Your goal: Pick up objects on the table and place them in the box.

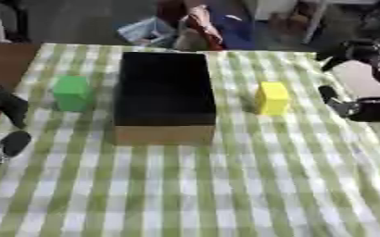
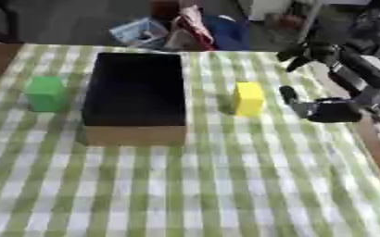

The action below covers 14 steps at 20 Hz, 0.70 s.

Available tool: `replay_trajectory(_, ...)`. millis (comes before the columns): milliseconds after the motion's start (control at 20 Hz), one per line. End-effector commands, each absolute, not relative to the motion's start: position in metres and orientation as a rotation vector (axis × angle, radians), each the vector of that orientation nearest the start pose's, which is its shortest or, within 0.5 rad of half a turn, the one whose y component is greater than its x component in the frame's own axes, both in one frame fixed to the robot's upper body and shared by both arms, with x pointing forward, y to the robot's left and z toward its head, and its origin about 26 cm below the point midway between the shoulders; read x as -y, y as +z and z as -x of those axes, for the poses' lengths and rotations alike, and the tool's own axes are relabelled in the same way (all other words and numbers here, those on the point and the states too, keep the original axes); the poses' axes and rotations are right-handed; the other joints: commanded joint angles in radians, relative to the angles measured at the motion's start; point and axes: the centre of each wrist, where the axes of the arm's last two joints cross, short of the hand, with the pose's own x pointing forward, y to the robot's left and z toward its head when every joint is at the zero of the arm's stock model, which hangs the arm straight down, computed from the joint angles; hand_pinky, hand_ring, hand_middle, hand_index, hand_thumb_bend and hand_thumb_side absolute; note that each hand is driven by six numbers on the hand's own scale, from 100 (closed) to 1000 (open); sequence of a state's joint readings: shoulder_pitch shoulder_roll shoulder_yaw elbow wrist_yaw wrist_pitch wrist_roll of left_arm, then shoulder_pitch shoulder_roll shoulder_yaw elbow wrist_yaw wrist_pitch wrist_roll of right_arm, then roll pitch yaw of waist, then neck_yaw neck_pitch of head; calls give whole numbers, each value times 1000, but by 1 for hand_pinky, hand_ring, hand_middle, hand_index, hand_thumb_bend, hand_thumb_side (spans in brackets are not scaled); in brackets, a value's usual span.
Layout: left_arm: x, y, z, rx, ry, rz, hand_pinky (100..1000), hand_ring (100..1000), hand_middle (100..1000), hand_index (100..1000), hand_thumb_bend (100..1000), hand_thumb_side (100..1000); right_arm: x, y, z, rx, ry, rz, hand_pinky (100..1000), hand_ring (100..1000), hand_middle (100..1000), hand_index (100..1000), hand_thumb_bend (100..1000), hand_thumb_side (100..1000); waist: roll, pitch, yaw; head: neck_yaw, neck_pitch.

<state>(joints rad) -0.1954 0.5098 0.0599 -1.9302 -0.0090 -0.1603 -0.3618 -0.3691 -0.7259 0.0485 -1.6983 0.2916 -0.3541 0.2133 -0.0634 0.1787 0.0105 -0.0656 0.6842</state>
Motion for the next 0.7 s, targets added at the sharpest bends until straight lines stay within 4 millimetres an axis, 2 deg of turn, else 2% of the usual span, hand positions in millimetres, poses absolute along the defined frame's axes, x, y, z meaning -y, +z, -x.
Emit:
replay_trajectory(50,-324,193,-294,2107,-942,-212,694,469,480,663,528,471,350,215,-338,2065,1286,658,749,683,741,854,147,182,2,-15,-1,-4,0)
replay_trajectory(300,-326,197,-293,2101,-989,-239,698,478,488,670,595,400,350,215,-338,2065,1289,656,749,683,741,854,148,181,5,-16,-3,-4,0)
replay_trajectory(500,-331,206,-292,2096,-1073,-295,703,492,499,683,711,324,350,215,-338,2063,1293,654,749,683,741,853,148,182,8,-17,-5,-4,0)
replay_trajectory(550,-332,209,-292,2096,-1096,-315,703,497,502,690,792,294,350,215,-338,2062,1295,654,749,683,741,853,148,182,10,-17,-6,-4,1)
replay_trajectory(700,-339,222,-293,2095,-1172,-411,703,503,507,697,819,250,349,215,-338,2059,1300,652,749,683,741,853,148,183,14,-19,-9,-3,2)
